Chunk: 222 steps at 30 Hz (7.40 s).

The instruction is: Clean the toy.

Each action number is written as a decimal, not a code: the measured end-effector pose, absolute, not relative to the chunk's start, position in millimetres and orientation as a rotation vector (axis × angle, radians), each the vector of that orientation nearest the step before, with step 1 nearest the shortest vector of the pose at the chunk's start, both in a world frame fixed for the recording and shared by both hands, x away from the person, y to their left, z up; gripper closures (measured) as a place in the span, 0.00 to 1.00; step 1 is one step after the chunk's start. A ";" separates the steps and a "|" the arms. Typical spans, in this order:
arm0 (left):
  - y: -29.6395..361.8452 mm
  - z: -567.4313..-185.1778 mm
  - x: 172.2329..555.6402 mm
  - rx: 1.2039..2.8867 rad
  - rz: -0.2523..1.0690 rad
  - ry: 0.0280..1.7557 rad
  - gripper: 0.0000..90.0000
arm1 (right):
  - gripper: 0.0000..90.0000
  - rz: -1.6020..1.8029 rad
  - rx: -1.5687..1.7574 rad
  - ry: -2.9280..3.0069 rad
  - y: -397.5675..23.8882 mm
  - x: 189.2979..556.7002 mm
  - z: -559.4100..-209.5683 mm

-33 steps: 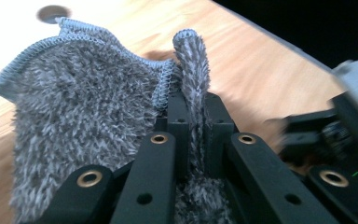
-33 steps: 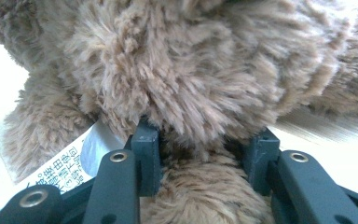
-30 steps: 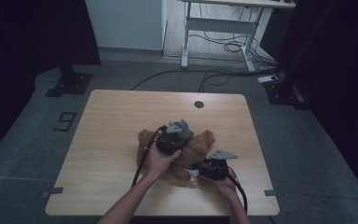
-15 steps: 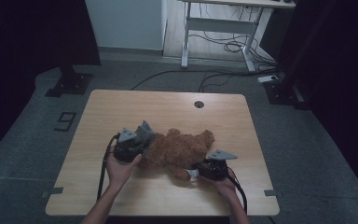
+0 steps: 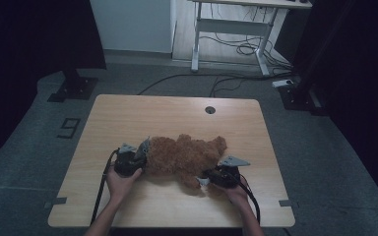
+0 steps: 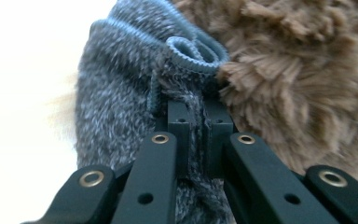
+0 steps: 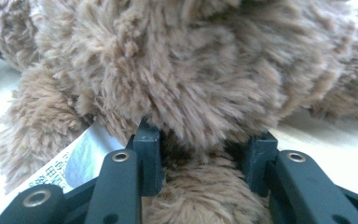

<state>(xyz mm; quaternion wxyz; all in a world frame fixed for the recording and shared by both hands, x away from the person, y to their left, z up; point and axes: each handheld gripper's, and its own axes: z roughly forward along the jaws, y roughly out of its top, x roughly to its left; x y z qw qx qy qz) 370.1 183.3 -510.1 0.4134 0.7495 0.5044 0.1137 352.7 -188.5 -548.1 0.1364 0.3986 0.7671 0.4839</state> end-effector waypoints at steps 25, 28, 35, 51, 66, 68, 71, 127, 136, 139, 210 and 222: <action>98.6 -452.5 437.3 1.958 0.155 1.076 0.92 | 0.64 1.368 1.134 2.201 -196.9 371.3 -547.7; 101.8 -460.7 429.0 1.974 0.161 1.075 0.92 | 0.60 1.355 1.125 2.205 -195.2 369.9 -547.0; 107.2 -471.8 399.7 1.969 0.215 1.005 0.93 | 0.35 1.350 1.135 2.256 -196.5 358.9 -541.2; 113.4 -483.7 365.0 1.914 0.250 0.955 0.93 | 0.17 1.524 1.178 2.158 -196.4 376.9 -485.6; 117.1 -485.8 347.7 1.886 0.219 0.933 0.93 | 0.32 1.543 1.314 2.213 -185.5 374.3 -516.3; 118.8 -484.0 345.2 1.877 0.197 0.933 0.92 | 0.41 1.537 1.257 2.216 -185.2 367.3 -516.4; 119.7 -475.5 343.6 1.868 0.168 0.938 0.92 | 0.52 1.513 1.199 2.201 -183.3 358.3 -517.0; 184.8 -474.9 355.0 1.770 0.215 1.137 0.93 | 0.61 1.433 1.067 2.048 -170.3 325.1 -527.1; 150.0 -435.7 351.9 1.738 0.196 1.005 0.94 | 0.62 1.429 1.065 2.047 -169.3 327.1 -525.9; 112.8 -418.0 356.3 1.775 0.173 0.919 0.93 | 0.62 1.429 1.060 2.046 -169.4 326.6 -526.1; -42.9 -453.7 393.0 2.123 0.171 0.827 0.93 | 0.62 1.426 1.061 2.018 -167.6 320.9 -528.6; 33.0 -450.2 378.5 2.027 0.199 0.879 0.93 | 0.62 1.423 1.059 2.017 -167.6 322.2 -529.9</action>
